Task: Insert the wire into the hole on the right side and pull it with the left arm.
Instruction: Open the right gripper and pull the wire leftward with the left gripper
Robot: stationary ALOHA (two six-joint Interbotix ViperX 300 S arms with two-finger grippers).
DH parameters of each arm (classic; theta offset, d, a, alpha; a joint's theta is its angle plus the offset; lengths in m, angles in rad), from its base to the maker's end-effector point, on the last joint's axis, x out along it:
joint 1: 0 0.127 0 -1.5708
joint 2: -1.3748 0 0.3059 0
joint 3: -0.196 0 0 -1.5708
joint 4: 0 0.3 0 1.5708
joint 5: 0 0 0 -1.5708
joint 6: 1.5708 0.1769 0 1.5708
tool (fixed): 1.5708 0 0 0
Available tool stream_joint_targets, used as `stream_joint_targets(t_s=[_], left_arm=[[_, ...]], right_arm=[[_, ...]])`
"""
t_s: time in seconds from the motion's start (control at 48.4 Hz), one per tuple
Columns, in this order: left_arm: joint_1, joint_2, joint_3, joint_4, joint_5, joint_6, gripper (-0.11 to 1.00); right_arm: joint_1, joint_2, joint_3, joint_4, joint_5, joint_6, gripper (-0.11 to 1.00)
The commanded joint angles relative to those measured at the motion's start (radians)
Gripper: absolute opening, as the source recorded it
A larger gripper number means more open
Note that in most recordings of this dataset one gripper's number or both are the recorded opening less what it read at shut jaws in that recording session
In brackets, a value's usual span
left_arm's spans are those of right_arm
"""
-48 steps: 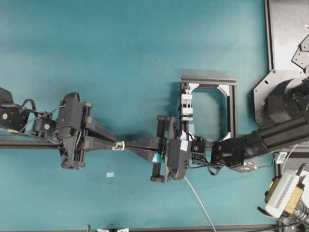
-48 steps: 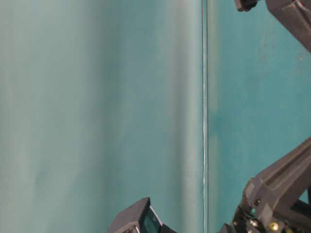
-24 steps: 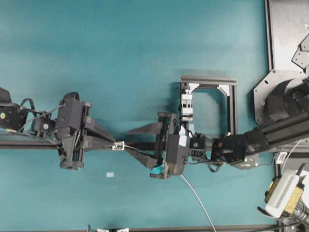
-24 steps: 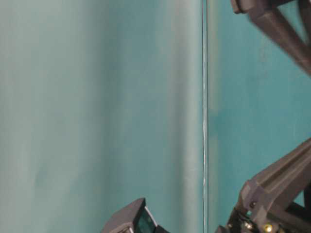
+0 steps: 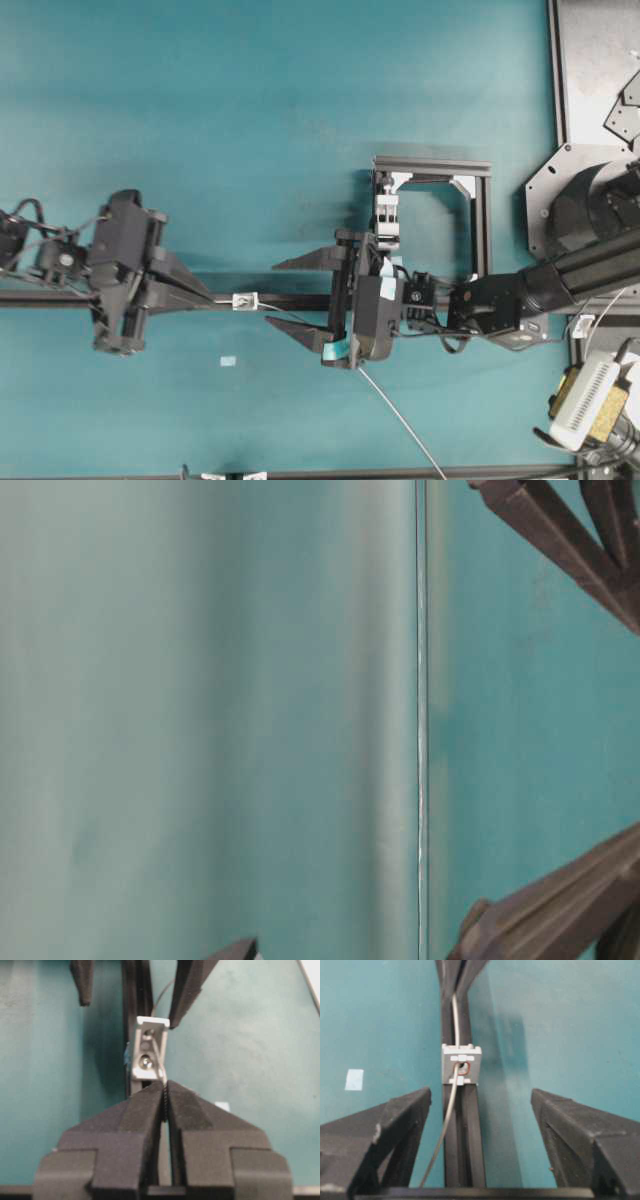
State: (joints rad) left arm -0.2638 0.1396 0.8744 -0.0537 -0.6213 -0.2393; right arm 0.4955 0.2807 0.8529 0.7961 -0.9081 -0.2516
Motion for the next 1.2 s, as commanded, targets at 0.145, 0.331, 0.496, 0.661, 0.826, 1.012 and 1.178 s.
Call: stream_joint_targets(t_s=[0.145,0.331,0.496,0.661,0.826,1.012,1.178], left_arm=[[-0.003,-0.120,0.075,0.003,0.000,0.002,-0.10],[-0.003,-0.167,0.127,0.003,0.000,0.002,-0.10],[-0.003,-0.196,0.166,0.003,0.003,0.002,-0.10],[-0.003,-0.238,0.198,0.003,0.034,0.000,-0.10],[-0.003,-0.299,0.239,0.003,0.067,0.000,-0.10],[-0.003,-0.368,0.293,0.006,0.071,0.002,-0.10],[-0.003,-0.414,0.333,0.008,0.071,0.000,-0.10]], right_arm=[[0.002,-0.031,-0.003,-0.002,-0.006,0.000,0.81],[0.002,-0.031,0.000,-0.003,-0.006,0.000,0.81],[0.002,-0.031,0.000,-0.003,-0.006,0.000,0.81],[0.002,-0.031,0.000,-0.003,-0.006,0.000,0.81],[0.002,-0.031,0.000,-0.002,-0.006,0.000,0.81],[0.002,-0.031,0.000,-0.003,-0.006,0.000,0.81],[0.002,-0.031,0.000,-0.003,-0.006,0.000,0.81]])
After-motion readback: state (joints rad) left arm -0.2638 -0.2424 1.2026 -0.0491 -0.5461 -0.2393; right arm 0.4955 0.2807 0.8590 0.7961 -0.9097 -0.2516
